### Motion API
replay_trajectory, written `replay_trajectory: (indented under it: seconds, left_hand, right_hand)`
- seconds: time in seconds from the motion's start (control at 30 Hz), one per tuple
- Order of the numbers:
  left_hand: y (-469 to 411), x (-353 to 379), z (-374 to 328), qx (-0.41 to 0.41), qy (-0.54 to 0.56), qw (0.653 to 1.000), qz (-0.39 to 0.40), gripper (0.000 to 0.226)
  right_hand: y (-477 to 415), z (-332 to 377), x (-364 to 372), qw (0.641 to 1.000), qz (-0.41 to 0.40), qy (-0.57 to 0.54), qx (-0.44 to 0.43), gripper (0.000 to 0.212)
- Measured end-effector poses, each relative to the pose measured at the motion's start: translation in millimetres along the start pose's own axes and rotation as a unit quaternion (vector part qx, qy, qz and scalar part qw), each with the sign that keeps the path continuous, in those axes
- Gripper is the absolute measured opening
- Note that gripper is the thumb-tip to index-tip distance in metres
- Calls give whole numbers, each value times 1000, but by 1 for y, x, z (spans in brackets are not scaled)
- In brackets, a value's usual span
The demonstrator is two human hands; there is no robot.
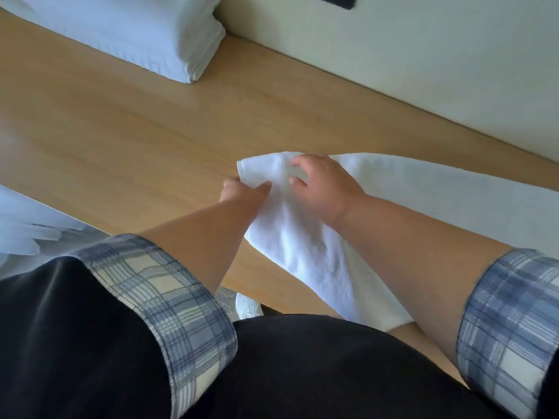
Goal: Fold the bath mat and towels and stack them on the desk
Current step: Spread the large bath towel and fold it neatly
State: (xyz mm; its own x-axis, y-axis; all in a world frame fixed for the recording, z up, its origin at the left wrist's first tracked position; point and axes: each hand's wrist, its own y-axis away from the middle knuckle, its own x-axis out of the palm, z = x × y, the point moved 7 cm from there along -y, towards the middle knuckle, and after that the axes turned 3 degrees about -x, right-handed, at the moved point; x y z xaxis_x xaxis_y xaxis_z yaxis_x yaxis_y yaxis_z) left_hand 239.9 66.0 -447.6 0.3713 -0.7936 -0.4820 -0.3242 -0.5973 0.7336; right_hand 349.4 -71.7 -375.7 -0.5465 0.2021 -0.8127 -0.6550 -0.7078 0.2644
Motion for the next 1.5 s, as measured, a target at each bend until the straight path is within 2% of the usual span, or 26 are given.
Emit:
replay_trajectory:
  seconds: [0.13, 0.23, 0.27, 0.33, 0.37, 0.4, 0.47, 0.57, 0.67, 0.73, 0.83, 0.93, 1.03, 1.1, 1.17, 1.2, 1.27, 1.37, 1.43, 1.5]
  left_hand:
    - [-24, 3, -29, 74, -108, 991, 40, 49]
    - [-23, 4, -43, 172, -29, 982, 70, 33]
    - [-21, 2, -44, 190, 3, 978, 84, 31]
    - [-19, 0, -45, 213, 30, 969, 121, 39]
    - [-19, 0, -47, 222, 32, 963, 146, 46]
    - [-18, -1, -50, 225, 39, 957, 177, 51]
    - [-18, 1, -55, 219, 51, 943, 244, 51]
    - [-15, 3, -57, 201, 7, 930, 308, 40]
    - [-16, -2, -60, 234, -47, 922, 305, 52]
    - [-15, -7, -60, 253, -68, 923, 283, 48]
    - [-16, -11, -51, 248, -75, 922, 286, 65]
    - [-16, -17, -36, 271, -186, 887, 325, 61]
    - [-17, -25, -33, 290, -299, 863, 287, 53]
    - [-19, -27, -43, 303, -329, 867, 219, 39]
    - [-23, -35, -55, 289, -284, 901, 155, 30]
    - [-26, -38, -59, 273, -256, 918, 135, 27]
    - [-32, -42, -61, 219, -199, 946, 136, 25]
    - [-37, -44, -43, 97, -125, 971, 178, 31]
    - [-38, -46, -27, 42, -117, 972, 199, 35]
    - [-40, -49, -17, 28, -99, 975, 195, 36]
  right_hand:
    - [-49, 23, 12, 999, 41, 12, 15, 56]
    - [-77, 24, 11, 993, 84, 54, 59, 67]
    - [-84, 22, 8, 990, 96, 68, 73, 63]
    - [-95, 22, 1, 987, 109, 100, 67, 30]
    - [-99, 23, -5, 987, 95, 112, 64, 9]
    - [-103, 20, -12, 990, 70, 101, 69, 6]
    - [-106, 13, -25, 993, 13, 52, 100, 11]
    - [-112, 5, -36, 989, -51, 0, 140, 10]
    - [-120, -6, -44, 978, -96, -37, 183, 22]
    - [-123, -15, -49, 967, -128, -58, 212, 21]
    - [-128, -22, -46, 946, -156, -148, 241, 23]
    - [-129, -22, -41, 927, -176, -214, 253, 24]
    - [-128, -26, -41, 909, -204, -255, 259, 22]
    - [-128, -30, -42, 897, -218, -282, 261, 26]
    - [-129, -30, -43, 897, -218, -293, 250, 35]
    - [-127, -28, -44, 908, -210, -272, 239, 42]
    - [-117, -17, -38, 943, -180, -195, 202, 56]
    - [-79, 9, -12, 977, -146, -99, 119, 49]
    - [-50, 18, 18, 991, -77, -43, 98, 49]
    - [-25, 19, 55, 993, 60, 41, 93, 72]
